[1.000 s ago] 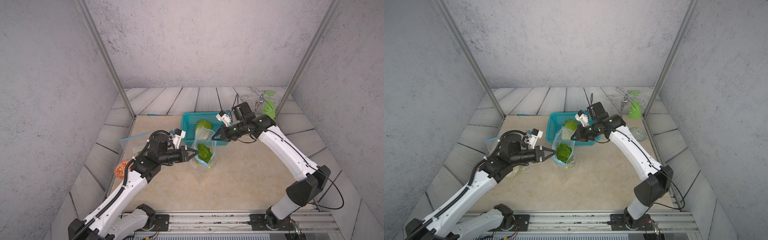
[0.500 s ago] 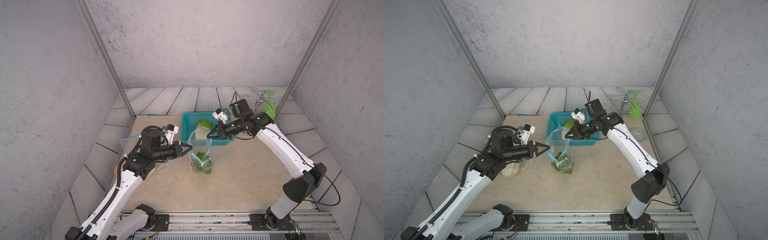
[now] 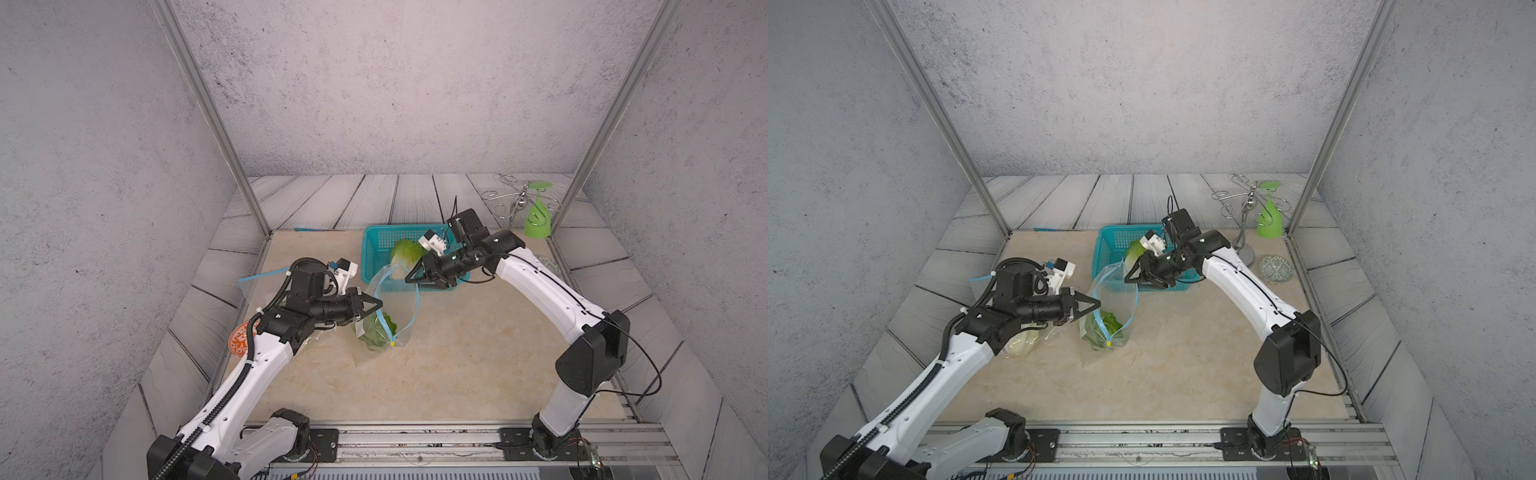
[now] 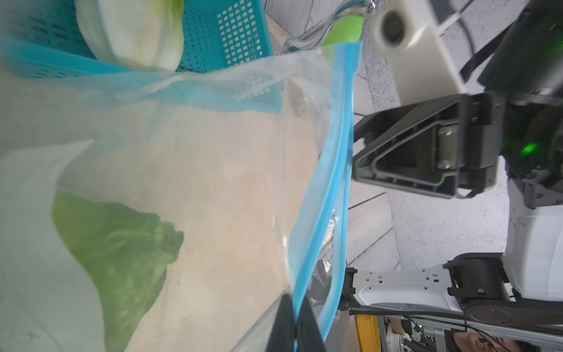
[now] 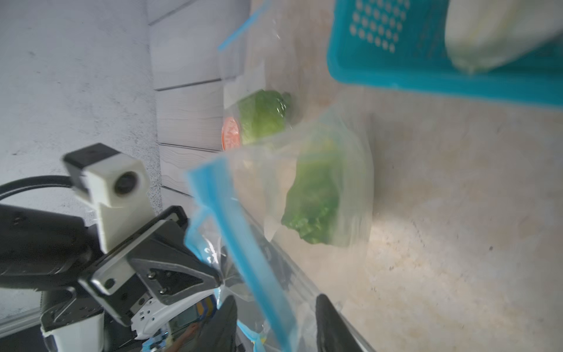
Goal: Put the chinese cabbages into a zipper bag and zip it
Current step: Adjust the zipper food storage bag at the center of the board, then pick up the Chinese cabbage from the basket.
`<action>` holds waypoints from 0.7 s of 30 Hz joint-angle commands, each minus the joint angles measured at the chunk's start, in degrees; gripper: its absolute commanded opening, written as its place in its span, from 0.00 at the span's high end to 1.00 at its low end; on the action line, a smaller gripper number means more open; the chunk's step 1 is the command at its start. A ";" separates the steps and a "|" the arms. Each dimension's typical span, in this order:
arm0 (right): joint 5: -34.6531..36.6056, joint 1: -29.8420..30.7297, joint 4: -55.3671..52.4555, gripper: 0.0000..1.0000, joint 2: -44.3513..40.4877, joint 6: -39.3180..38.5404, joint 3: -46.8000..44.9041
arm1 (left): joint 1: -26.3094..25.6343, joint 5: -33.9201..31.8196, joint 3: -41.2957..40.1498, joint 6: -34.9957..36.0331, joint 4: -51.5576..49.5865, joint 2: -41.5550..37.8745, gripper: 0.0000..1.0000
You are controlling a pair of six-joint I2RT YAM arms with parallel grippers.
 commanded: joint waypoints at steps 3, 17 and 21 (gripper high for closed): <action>0.77 -8.46 5.82 0.41 -0.33 1.89 6.88 | 4.85 -1.49 8.99 6.66 -10.41 0.60 1.00; 30.41 -6.10 1.15 0.15 28.90 3.39 22.40 | 6.04 1.42 5.32 2.89 -2.86 3.28 1.00; 32.19 -3.61 -0.24 0.13 37.90 4.21 30.68 | 5.95 1.75 4.41 2.99 -1.95 4.04 1.00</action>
